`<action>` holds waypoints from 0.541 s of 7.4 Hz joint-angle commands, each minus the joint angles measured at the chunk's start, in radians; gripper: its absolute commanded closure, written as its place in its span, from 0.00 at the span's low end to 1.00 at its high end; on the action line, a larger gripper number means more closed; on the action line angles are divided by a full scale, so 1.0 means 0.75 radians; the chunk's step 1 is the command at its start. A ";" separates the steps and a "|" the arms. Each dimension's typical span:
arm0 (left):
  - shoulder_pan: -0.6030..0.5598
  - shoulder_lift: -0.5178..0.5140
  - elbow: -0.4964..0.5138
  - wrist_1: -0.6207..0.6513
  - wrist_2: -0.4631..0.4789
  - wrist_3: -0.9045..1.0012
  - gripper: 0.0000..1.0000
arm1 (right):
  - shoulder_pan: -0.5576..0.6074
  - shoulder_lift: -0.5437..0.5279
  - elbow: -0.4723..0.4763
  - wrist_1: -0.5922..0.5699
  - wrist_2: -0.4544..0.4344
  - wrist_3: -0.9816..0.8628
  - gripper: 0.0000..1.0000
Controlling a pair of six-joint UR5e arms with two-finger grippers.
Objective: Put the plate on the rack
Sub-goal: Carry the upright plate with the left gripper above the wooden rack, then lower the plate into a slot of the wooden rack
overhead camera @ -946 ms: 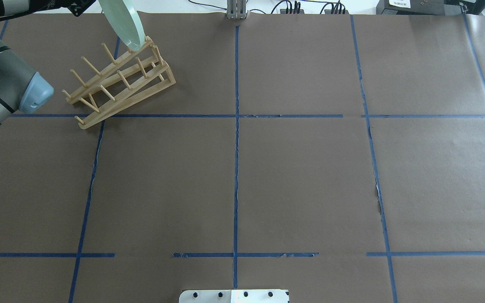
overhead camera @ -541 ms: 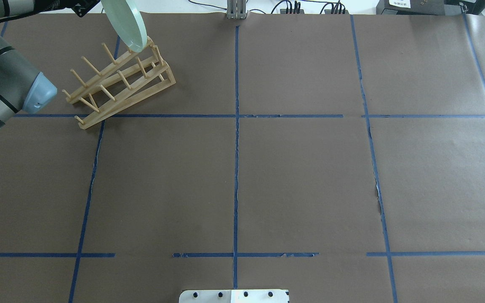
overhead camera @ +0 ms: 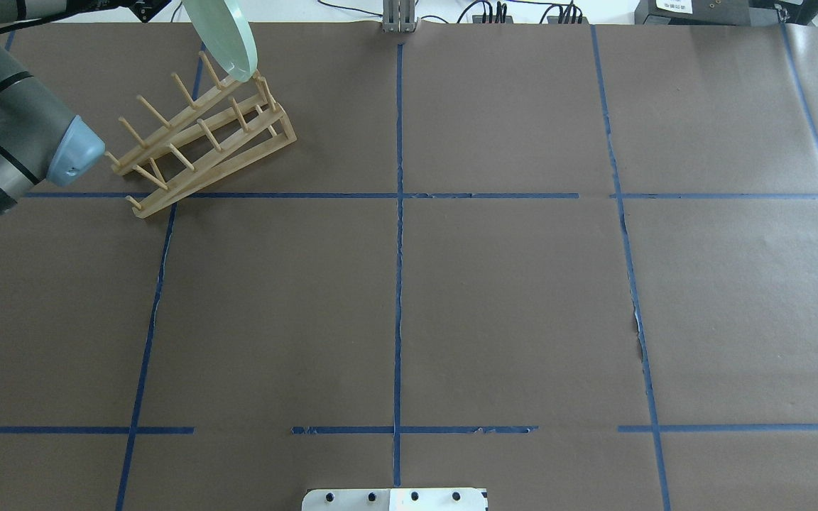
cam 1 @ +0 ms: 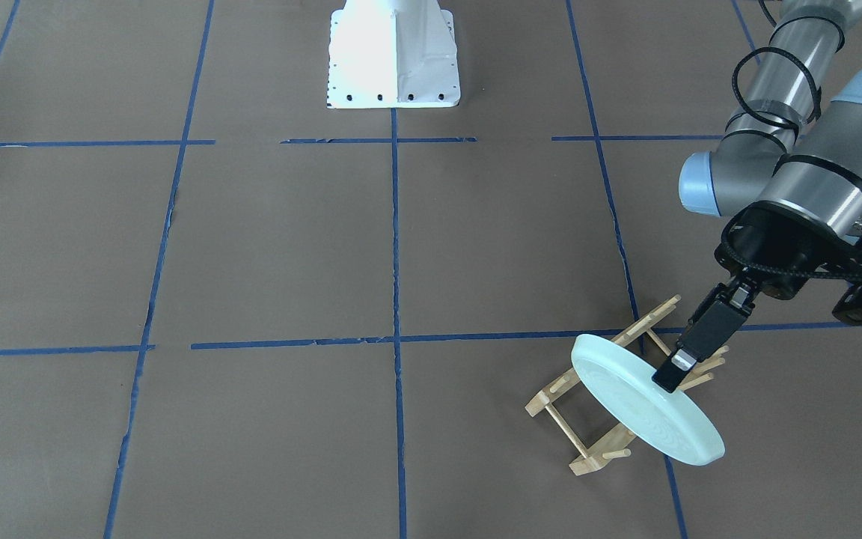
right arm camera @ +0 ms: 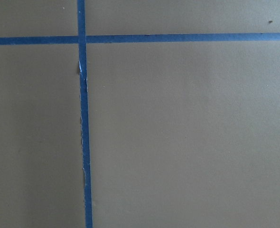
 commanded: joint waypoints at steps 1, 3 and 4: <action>0.019 0.000 0.024 -0.002 -0.002 0.014 1.00 | -0.001 0.000 0.000 0.000 0.000 0.000 0.00; 0.037 0.004 0.045 -0.004 -0.002 0.042 1.00 | 0.001 0.000 0.000 0.000 0.000 0.000 0.00; 0.051 0.004 0.065 -0.006 -0.002 0.083 1.00 | 0.002 0.000 -0.002 0.000 0.000 0.000 0.00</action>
